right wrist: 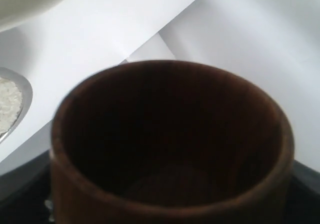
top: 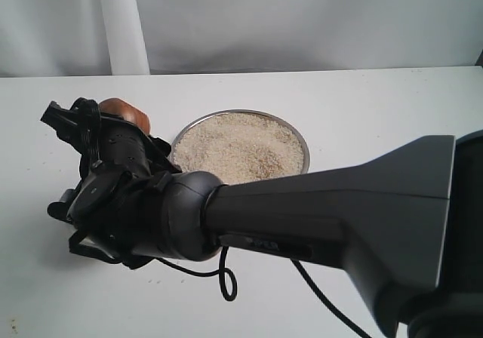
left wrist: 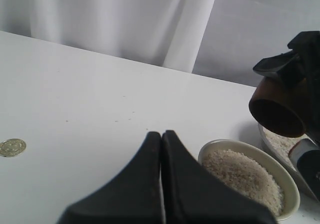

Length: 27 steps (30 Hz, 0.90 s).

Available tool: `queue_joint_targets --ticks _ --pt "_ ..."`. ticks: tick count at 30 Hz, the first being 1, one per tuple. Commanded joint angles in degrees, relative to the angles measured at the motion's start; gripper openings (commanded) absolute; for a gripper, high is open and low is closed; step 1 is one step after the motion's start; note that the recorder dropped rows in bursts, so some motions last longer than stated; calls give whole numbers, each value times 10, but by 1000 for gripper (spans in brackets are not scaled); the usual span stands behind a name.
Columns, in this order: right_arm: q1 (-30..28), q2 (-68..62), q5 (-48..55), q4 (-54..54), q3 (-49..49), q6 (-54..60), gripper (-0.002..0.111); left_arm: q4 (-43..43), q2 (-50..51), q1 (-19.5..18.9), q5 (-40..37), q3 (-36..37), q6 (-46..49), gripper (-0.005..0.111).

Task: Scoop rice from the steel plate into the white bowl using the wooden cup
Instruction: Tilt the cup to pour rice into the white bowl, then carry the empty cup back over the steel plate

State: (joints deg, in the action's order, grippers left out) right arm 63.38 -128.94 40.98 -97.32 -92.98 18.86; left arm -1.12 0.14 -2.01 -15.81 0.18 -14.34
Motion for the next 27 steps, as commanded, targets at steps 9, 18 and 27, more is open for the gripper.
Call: queue_joint_targets --ticks 9,18,27 --pt "0 7 33 -24 -5 -164 0 1 -1 3 5 -2 -2 0" --pt "-36 73 -17 237 -5 -211 0 1 -1 3 5 -2 -2 0" --pt "-114 147 -34 444 -5 -134 0 1 -1 3 5 -2 -2 0"
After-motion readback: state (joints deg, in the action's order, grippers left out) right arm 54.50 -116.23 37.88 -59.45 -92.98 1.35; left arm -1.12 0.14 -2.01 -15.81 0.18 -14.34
